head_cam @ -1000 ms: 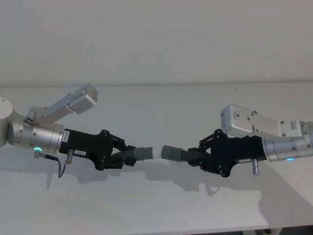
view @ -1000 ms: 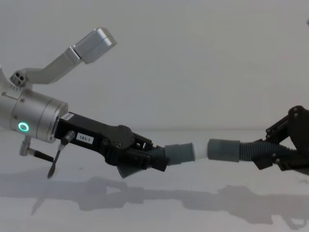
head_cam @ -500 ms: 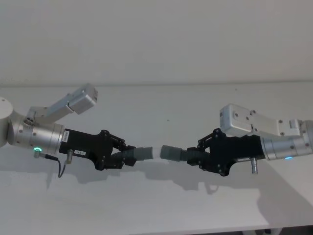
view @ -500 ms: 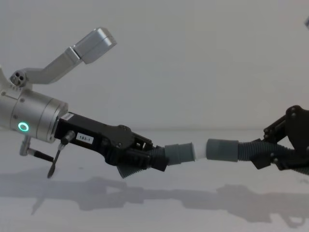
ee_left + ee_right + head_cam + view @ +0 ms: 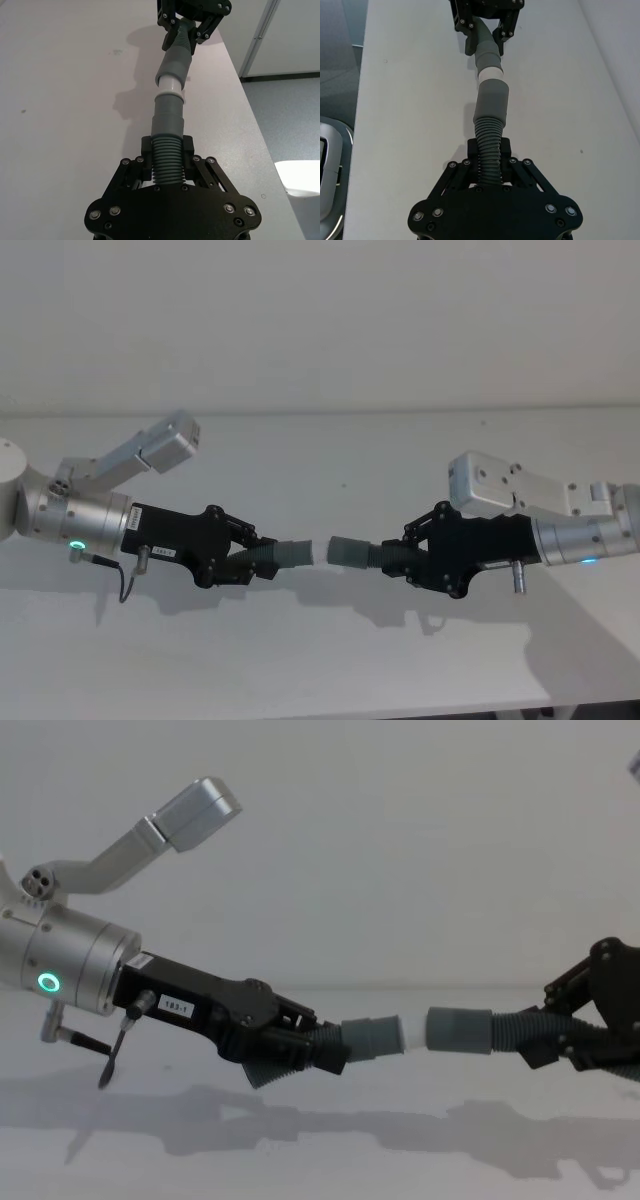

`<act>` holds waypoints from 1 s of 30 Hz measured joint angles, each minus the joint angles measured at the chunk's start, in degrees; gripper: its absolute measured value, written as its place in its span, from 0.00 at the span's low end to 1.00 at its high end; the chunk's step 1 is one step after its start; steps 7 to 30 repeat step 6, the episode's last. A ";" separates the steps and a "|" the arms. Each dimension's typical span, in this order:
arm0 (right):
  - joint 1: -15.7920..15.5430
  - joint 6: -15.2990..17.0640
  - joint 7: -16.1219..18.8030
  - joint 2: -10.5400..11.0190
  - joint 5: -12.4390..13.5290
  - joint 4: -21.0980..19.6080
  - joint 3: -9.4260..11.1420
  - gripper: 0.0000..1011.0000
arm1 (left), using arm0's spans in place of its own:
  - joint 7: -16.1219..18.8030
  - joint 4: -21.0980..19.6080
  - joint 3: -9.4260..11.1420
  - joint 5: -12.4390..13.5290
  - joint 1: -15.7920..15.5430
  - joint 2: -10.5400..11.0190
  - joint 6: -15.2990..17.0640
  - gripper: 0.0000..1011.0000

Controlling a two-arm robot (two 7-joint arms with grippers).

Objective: Use both hands to pick up one end of the pipe from the table, align the ends, and insert them.

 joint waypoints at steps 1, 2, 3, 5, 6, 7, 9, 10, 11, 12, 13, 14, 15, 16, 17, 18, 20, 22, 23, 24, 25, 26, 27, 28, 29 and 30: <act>0.02 -0.01 0.01 -0.01 0.00 0.02 -0.01 0.21 | 0.00 0.00 0.00 0.00 -0.01 0.00 0.00 0.30; 0.02 -0.01 0.01 -0.01 0.00 0.02 -0.01 0.21 | 0.00 0.00 0.00 0.00 0.00 0.00 0.00 0.30; 0.03 -0.03 0.02 -0.02 0.00 0.04 -0.01 0.21 | 0.00 0.00 0.00 0.00 0.00 -0.01 0.00 0.30; 0.05 -0.04 0.03 -0.03 0.00 0.06 -0.02 0.21 | 0.00 0.00 0.00 0.00 0.00 0.00 0.00 0.30; 0.05 -0.05 0.03 -0.03 0.00 0.08 -0.03 0.21 | 0.00 0.00 0.00 0.00 0.00 0.00 0.00 0.30; 0.05 -0.05 0.03 -0.03 0.00 0.08 -0.03 0.21 | 0.00 0.00 0.00 0.00 0.00 0.00 0.00 0.30; 0.05 -0.05 0.03 -0.03 0.00 0.08 -0.03 0.21 | 0.00 0.00 0.00 0.00 0.00 0.00 0.00 0.30; 0.05 -0.05 0.03 -0.03 0.00 0.08 -0.03 0.21 | 0.00 0.00 0.00 0.00 0.00 0.00 0.00 0.30; 0.05 -0.05 0.03 -0.03 0.00 0.08 -0.03 0.21 | 0.00 0.00 0.00 0.00 0.00 0.00 0.00 0.30; 0.05 -0.05 0.03 -0.03 0.00 0.08 -0.03 0.21 | 0.00 0.00 0.00 0.00 0.00 0.00 0.00 0.30; 0.05 -0.05 0.03 -0.03 0.00 0.08 -0.03 0.21 | 0.00 0.00 0.00 0.00 0.00 0.00 0.00 0.30; 0.05 -0.05 0.03 -0.03 0.00 0.08 -0.03 0.21 | 0.00 0.00 0.00 0.00 0.00 0.00 0.00 0.30; 0.05 -0.05 0.03 -0.03 0.00 0.08 -0.03 0.21 | 0.00 0.00 0.00 0.00 0.00 0.00 0.00 0.30; 0.05 -0.05 0.03 -0.03 0.00 0.08 -0.03 0.21 | 0.00 0.00 0.00 0.00 0.00 0.00 0.00 0.30; 0.05 -0.05 0.03 -0.03 0.00 0.08 -0.03 0.21 | 0.00 0.00 0.00 0.00 0.00 0.00 0.00 0.30; 0.05 -0.05 0.03 -0.03 0.00 0.08 -0.03 0.21 | 0.00 0.00 0.00 0.00 0.00 0.00 0.00 0.30; 0.05 -0.05 0.03 -0.03 0.00 0.08 -0.03 0.21 | 0.00 0.00 0.00 0.00 0.00 0.00 0.00 0.30; 0.05 -0.05 0.03 -0.03 0.00 0.08 -0.03 0.21 | 0.00 0.00 0.00 0.00 0.00 0.00 0.00 0.30; 0.05 -0.05 0.03 -0.03 0.00 0.08 -0.03 0.21 | 0.00 0.00 0.00 0.00 0.00 0.00 0.00 0.30; 0.05 -0.05 0.03 -0.03 0.00 0.08 -0.03 0.21 | 0.00 0.00 0.00 0.00 0.00 0.00 0.00 0.30; 0.05 -0.05 0.03 -0.03 0.00 0.08 -0.03 0.21 | 0.00 0.00 0.00 0.00 0.00 0.00 0.00 0.30; 0.05 -0.05 0.03 -0.03 0.00 0.08 -0.03 0.21 | 0.00 0.00 0.00 0.00 0.00 0.00 0.00 0.30; 0.05 -0.05 0.03 -0.03 0.00 0.08 -0.03 0.21 | 0.00 0.00 0.00 0.00 0.00 0.00 0.00 0.30; 0.05 -0.05 0.03 -0.03 0.00 0.08 -0.03 0.21 | 0.00 0.00 0.00 0.00 0.00 0.00 0.00 0.30; 0.05 -0.05 0.03 -0.03 0.00 0.08 -0.03 0.21 | 0.00 0.00 0.00 0.00 0.00 0.00 0.00 0.30; 0.05 -0.05 0.03 -0.03 0.00 0.08 -0.03 0.21 | 0.00 0.00 0.00 0.00 0.00 0.00 0.00 0.30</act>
